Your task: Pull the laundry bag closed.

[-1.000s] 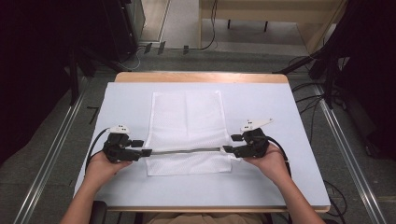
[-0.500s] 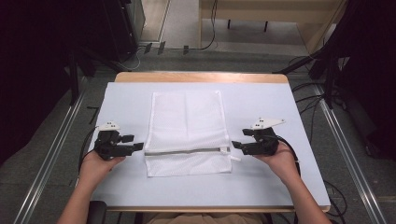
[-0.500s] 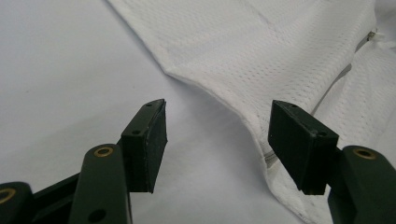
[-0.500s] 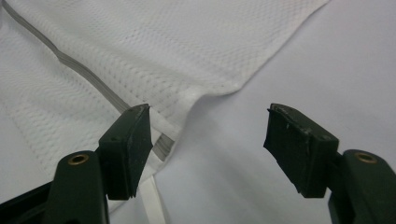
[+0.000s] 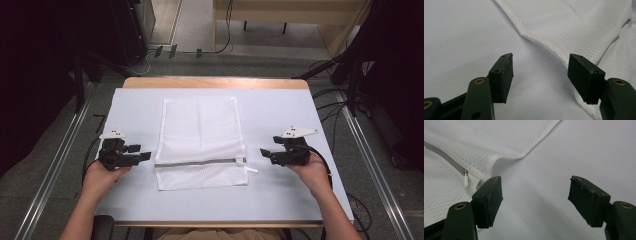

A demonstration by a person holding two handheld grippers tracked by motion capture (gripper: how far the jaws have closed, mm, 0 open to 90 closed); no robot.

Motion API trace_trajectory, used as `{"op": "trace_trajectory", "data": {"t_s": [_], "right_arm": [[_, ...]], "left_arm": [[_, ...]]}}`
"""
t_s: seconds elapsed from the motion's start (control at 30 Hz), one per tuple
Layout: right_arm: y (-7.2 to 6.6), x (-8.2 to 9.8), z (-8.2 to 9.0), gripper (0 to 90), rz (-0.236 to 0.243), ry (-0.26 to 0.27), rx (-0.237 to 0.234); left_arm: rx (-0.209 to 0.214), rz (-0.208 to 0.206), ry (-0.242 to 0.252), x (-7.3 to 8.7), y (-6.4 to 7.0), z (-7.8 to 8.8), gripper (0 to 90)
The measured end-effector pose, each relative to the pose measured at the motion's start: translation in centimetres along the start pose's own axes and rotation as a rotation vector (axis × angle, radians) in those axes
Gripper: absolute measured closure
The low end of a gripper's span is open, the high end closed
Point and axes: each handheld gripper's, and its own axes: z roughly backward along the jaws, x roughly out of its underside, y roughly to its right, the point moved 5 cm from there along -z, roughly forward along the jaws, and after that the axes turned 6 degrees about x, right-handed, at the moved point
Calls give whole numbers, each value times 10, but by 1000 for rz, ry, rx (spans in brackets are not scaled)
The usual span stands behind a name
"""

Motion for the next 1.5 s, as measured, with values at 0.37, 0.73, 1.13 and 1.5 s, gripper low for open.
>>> {"op": "trace_trajectory", "data": {"t_s": [0.37, 0.73, 1.13, 1.5], "right_arm": [[12, 4, -1, 279, -45, 0, 23], [13, 6, -1, 234, -51, -12, -1], [13, 7, -3, 234, -45, -23, -3], [12, 7, -3, 235, -44, -31, -5]], "left_arm": [[-13, 23, -5, 1, -6, -1, 374], [-21, 26, -22, 3, -6, -3, 372], [-21, 27, -33, 3, -6, -4, 366], [-25, 26, -44, 5, -7, -6, 363]]}}
